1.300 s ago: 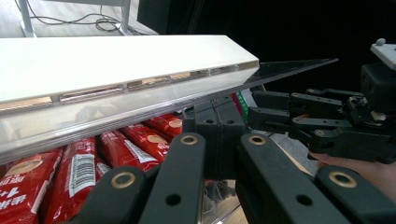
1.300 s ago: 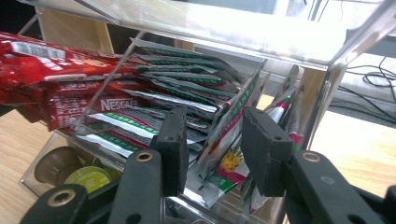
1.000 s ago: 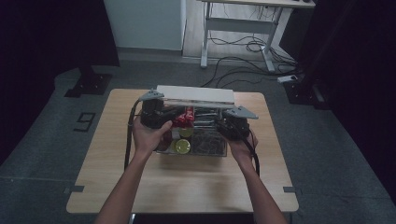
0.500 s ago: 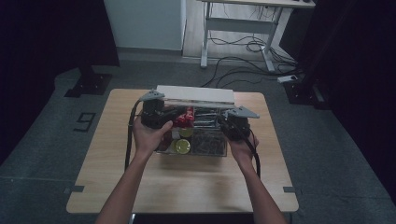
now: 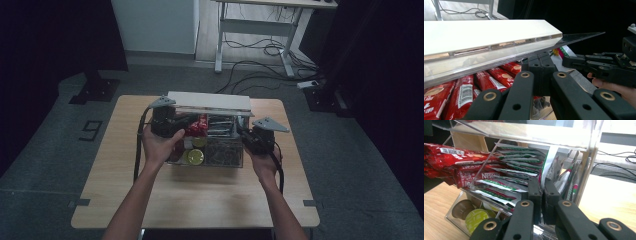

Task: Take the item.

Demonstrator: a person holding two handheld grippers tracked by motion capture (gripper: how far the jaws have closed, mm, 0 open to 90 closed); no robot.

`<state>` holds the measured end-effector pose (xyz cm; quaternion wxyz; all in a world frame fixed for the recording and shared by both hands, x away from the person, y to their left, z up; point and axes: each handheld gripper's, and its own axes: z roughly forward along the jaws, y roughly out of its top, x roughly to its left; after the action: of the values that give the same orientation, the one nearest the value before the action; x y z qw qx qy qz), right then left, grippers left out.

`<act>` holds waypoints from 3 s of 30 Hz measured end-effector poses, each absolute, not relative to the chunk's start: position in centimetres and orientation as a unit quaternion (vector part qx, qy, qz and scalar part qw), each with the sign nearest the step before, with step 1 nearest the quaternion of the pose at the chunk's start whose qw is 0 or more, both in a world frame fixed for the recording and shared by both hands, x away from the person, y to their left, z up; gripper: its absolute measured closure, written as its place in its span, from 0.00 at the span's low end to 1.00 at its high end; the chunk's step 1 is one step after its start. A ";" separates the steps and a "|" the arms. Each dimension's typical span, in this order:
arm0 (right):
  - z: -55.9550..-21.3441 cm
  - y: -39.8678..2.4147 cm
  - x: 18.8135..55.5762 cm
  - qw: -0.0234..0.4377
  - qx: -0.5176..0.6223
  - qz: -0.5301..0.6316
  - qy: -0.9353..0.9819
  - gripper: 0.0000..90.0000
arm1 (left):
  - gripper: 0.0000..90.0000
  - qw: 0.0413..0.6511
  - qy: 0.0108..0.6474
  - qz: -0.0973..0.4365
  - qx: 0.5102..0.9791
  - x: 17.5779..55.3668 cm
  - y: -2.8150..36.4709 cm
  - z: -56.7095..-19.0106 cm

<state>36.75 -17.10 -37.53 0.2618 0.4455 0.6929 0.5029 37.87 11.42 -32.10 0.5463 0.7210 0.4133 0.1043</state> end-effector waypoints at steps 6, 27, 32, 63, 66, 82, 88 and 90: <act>-37.5 -16.9 36.1 0.265 0.437 0.511 0.691 0.97 | 1.00 0.548 0.415 0.104 0.719 37.9 11.4 -32.1; -36.5 -19.5 33.3 0.280 0.430 0.557 0.653 0.97 | 1.00 0.556 0.418 0.104 0.711 38.0 11.8 -32.0; -36.4 -20.0 32.7 0.283 0.430 0.564 0.646 0.97 | 1.00 0.556 0.419 0.104 0.711 38.0 11.9 -32.0; -36.2 -25.2 29.5 0.306 0.442 0.577 0.615 0.97 | 1.00 0.551 0.419 0.102 0.715 37.9 11.5 -32.2; -36.9 -25.7 29.4 0.302 0.449 0.575 0.615 0.97 | 1.00 0.550 0.418 0.102 0.716 37.9 11.6 -32.3; -41.6 -26.9 29.5 0.280 0.481 0.542 0.630 0.97 | 1.00 0.550 0.417 0.101 0.717 37.8 11.4 -32.4; -43.7 -27.3 29.6 0.271 0.495 0.530 0.634 0.97 | 1.00 0.550 0.417 0.101 0.717 37.8 11.4 -32.4; -44.3 -27.4 29.6 0.267 0.498 0.528 0.634 0.97 | 1.00 0.550 0.417 0.101 0.717 37.7 11.4 -32.4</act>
<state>29.58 -27.41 -44.31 0.2667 0.4982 0.6338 0.5282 37.74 11.38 -32.39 0.5501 0.7167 0.4166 0.1005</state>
